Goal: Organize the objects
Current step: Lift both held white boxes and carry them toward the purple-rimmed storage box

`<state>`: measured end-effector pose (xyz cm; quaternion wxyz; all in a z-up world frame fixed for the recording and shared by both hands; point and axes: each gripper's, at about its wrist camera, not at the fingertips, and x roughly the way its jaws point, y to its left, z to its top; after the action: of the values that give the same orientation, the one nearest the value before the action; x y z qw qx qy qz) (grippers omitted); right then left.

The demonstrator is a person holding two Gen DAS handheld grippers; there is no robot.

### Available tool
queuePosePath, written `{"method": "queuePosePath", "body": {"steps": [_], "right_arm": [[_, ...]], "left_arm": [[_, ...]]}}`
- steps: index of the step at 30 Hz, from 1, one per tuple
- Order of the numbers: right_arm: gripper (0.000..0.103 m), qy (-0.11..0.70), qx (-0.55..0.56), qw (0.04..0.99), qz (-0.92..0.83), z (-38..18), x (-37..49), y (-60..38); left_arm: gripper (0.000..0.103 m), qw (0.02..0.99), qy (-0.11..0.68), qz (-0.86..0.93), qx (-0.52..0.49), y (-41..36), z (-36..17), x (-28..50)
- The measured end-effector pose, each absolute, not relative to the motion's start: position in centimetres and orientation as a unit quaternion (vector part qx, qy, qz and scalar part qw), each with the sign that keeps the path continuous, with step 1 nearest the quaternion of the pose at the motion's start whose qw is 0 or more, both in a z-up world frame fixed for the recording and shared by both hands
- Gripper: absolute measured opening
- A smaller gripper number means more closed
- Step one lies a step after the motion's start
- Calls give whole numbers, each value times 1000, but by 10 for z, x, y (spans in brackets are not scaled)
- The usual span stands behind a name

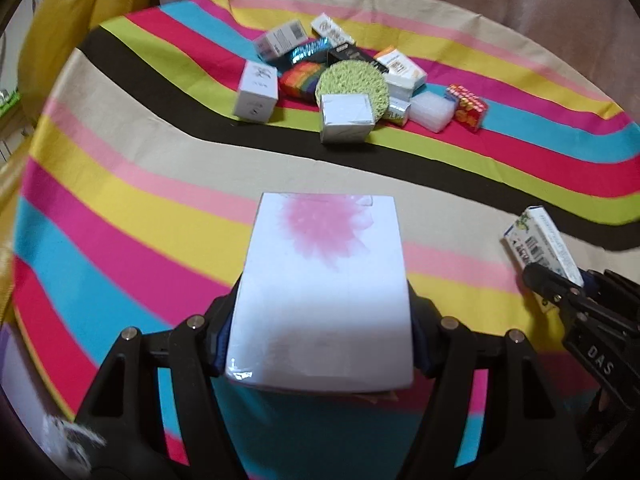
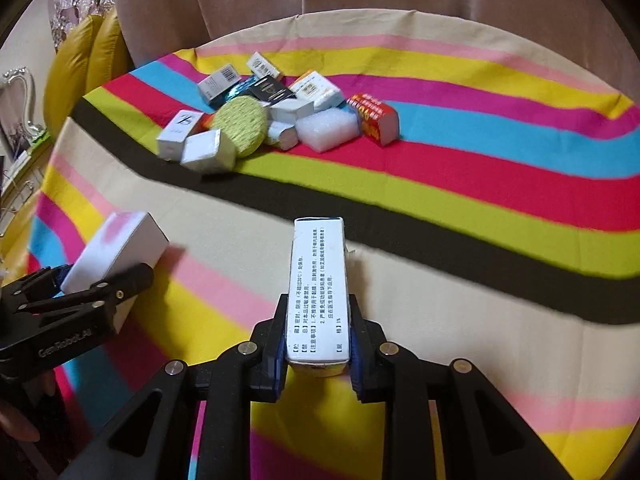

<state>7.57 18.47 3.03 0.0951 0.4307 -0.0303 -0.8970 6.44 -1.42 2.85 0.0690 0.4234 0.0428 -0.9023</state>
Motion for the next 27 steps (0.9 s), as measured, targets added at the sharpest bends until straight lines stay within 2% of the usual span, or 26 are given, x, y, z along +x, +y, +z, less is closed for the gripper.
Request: {"method": "queuePosePath", "body": {"steps": [13,27], "right_arm": [[25,-13,420,140,-896,59,118,152],[25,62,384,267,-882,96,154,39]], "left_arm": [[70,95,-2,-913,396,-31,57,147],[70,152,34,-921,357,-95,87,238]]}}
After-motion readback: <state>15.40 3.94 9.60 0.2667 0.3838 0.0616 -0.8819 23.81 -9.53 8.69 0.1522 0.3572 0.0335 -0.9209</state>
